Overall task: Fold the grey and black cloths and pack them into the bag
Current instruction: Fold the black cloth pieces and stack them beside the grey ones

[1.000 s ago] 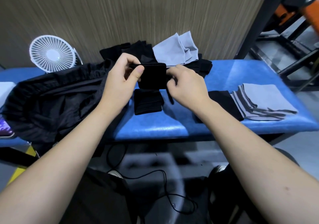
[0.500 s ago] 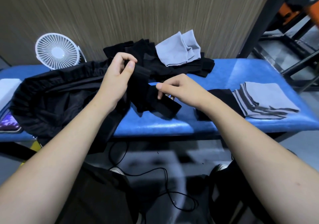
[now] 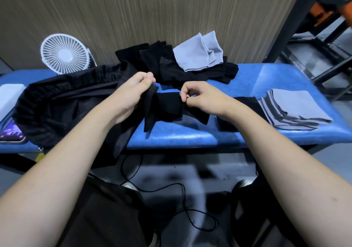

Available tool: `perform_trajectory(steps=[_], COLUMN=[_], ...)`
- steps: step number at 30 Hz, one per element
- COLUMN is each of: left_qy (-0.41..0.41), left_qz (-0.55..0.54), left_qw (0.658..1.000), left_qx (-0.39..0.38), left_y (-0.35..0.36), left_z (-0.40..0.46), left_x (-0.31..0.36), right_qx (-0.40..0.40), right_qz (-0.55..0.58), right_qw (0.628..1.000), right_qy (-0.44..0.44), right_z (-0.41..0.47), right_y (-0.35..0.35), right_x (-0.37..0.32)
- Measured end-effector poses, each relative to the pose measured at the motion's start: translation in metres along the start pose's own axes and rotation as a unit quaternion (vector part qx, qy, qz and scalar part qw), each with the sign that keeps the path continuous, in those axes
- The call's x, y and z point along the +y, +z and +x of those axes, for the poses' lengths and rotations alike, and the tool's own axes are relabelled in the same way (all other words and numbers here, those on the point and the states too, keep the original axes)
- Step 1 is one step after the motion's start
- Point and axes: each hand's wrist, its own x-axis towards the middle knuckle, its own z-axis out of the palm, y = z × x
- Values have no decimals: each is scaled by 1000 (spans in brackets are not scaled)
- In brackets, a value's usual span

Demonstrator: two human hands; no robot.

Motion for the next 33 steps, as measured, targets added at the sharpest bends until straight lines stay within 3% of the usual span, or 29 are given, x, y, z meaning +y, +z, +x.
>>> perform_trajectory(steps=[6, 12, 19, 23, 29, 33], left_qy=[-123, -145, -114, -126, -140, -101], left_qz=[-33, -149, -88, -26, -18, 58], left_qw=[991, 975, 984, 986, 982, 984], left_qx=[-31, -81, -110, -104, -126, -136], left_y=[-7, -15, -7, -10, -10, -5], left_z=[-6, -4, -6, -3, -4, -5], left_x=[-2, -11, -21, -24, -25, -28], right_qx=[-35, -44, -55, -57, -58, -63], right_qz=[-40, -57, -50, -36, 4, 2], right_qw=[998, 997, 997, 997, 998, 997], right_qy=[33, 41, 32, 35, 29, 34], right_z=[1, 4, 7, 8, 9, 8], right_y=[1, 3, 5, 3, 4, 5], right_x=[6, 7, 9, 17, 19, 17])
